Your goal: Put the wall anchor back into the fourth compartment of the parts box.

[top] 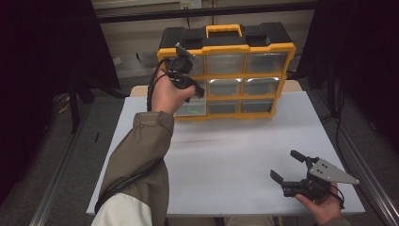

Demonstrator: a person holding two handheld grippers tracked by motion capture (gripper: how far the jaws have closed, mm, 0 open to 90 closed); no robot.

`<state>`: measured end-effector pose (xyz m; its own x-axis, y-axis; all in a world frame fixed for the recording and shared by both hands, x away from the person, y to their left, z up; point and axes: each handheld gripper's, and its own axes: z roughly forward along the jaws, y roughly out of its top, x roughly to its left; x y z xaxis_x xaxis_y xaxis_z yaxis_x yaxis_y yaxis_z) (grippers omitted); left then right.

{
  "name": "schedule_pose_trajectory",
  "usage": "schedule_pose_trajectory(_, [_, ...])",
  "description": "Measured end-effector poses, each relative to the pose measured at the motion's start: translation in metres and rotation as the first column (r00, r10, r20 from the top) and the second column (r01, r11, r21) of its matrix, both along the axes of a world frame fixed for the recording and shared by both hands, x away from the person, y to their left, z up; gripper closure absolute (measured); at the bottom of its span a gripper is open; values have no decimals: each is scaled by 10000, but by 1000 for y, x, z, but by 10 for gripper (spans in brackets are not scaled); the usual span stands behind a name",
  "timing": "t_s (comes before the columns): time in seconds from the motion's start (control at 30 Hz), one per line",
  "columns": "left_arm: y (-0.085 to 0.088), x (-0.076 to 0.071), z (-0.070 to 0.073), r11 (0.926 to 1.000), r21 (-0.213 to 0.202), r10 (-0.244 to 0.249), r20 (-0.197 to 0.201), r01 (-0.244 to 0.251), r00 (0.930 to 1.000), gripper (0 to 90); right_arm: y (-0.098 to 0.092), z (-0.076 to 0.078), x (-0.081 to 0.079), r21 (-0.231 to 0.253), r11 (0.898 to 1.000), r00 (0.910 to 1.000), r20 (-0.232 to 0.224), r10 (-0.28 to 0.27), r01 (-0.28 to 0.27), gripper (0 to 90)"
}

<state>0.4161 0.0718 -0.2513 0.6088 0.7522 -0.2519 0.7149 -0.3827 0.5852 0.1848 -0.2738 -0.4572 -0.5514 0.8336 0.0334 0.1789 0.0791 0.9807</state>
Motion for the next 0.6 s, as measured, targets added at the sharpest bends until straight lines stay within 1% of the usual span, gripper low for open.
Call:
schedule_pose_trajectory(0.03, [0,1,-1,10000,-58,81,19,-81,10000,850,0,0,0,-6,10000,10000,5,2,-2,15])
schedule_pose_trajectory(0.07, [2,1,-1,9999,-27,128,8,-128,9999,850,0,0,0,-4,10000,10000,-10,-26,26,15])
schedule_pose_trajectory(0.2, [4,3,-1,9990,-81,452,169,-451,9988,851,0,0,0,11,10000,10000,-16,1,-1,15])
schedule_pose_trajectory(0.27, [5,5,-1,9987,-82,512,233,-511,9984,850,0,0,0,29,10000,10000,-21,-11,11,16])
schedule_pose_trajectory(0.37, [7,7,-2,9979,-109,634,213,-632,9978,850,0,0,0,16,10000,10000,-21,-3,3,15])
schedule_pose_trajectory(0.4, [8,8,-2,9975,-27,703,276,-703,9971,850,0,0,0,18,10000,10000,-13,-2,2,15])
schedule_pose_trajectory(0.57, [11,10,-4,9957,-25,922,410,-922,9949,850,0,0,0,32,10000,10000,-16,5,-5,15])
schedule_pose_trajectory(0.6, [12,11,-5,9953,-1,965,372,-966,9946,850,0,0,0,35,10000,10000,-17,8,-7,15])
